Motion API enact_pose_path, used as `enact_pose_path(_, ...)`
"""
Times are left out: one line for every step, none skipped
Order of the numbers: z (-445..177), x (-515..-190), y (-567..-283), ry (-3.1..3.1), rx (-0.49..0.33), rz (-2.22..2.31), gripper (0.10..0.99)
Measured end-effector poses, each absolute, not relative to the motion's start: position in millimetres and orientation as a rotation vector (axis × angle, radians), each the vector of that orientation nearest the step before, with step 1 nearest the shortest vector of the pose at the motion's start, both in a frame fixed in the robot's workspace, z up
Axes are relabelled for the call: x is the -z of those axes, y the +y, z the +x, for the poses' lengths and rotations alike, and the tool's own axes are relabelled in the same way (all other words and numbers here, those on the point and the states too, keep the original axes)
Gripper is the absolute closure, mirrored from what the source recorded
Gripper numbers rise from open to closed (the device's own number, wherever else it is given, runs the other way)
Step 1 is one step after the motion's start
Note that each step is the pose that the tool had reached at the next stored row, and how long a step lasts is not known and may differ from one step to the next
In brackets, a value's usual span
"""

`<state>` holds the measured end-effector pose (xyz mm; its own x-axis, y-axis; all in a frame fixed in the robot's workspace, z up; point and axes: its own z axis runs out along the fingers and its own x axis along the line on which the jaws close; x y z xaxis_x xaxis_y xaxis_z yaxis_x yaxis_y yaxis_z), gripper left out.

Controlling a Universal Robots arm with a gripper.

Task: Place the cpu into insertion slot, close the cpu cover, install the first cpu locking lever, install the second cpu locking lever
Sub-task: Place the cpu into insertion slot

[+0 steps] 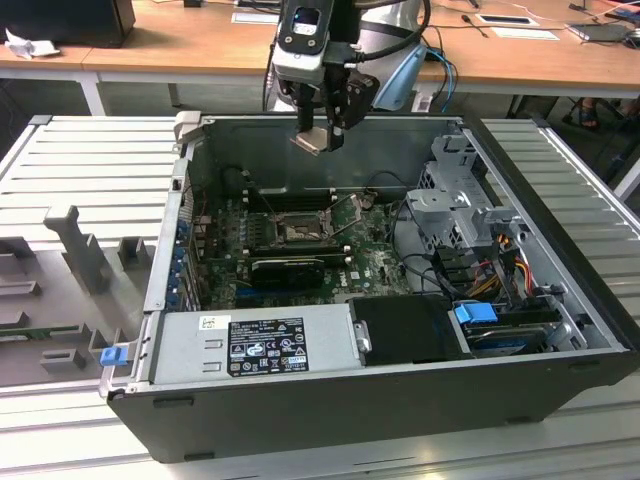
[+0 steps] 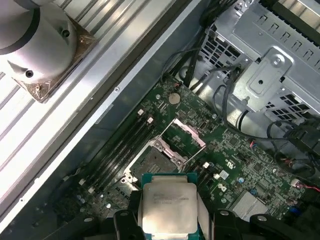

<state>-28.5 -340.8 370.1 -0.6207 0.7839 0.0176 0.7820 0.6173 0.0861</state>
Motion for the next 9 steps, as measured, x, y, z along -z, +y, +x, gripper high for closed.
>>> enact_pose_path(-28.5, -370.0, -340.8, 2.794, -0.133, 1.380, 0.557)
enact_pose_path(-28.5, -369.8, -340.8, 2.777, -0.132, 1.412, 0.557)
enact_pose_path(-28.5, -369.6, -340.8, 2.761, -0.132, 1.441, 0.557)
enact_pose_path(-28.5, -369.3, -340.8, 2.733, -0.131, 1.491, 0.557)
enact_pose_path(-28.5, -369.1, -340.8, 2.715, -0.130, 1.521, 0.557)
enact_pose_path(-28.5, -369.0, -340.8, 2.705, -0.130, 1.538, 0.557)
enact_pose_path(-28.5, -368.8, -340.8, 2.691, -0.130, 1.560, 0.557)
enact_pose_path(-28.5, -368.6, -340.8, 2.672, -0.129, 1.590, 0.557)
enact_pose_path(-28.5, -368.4, -340.8, 2.652, -0.128, 1.623, 0.557)
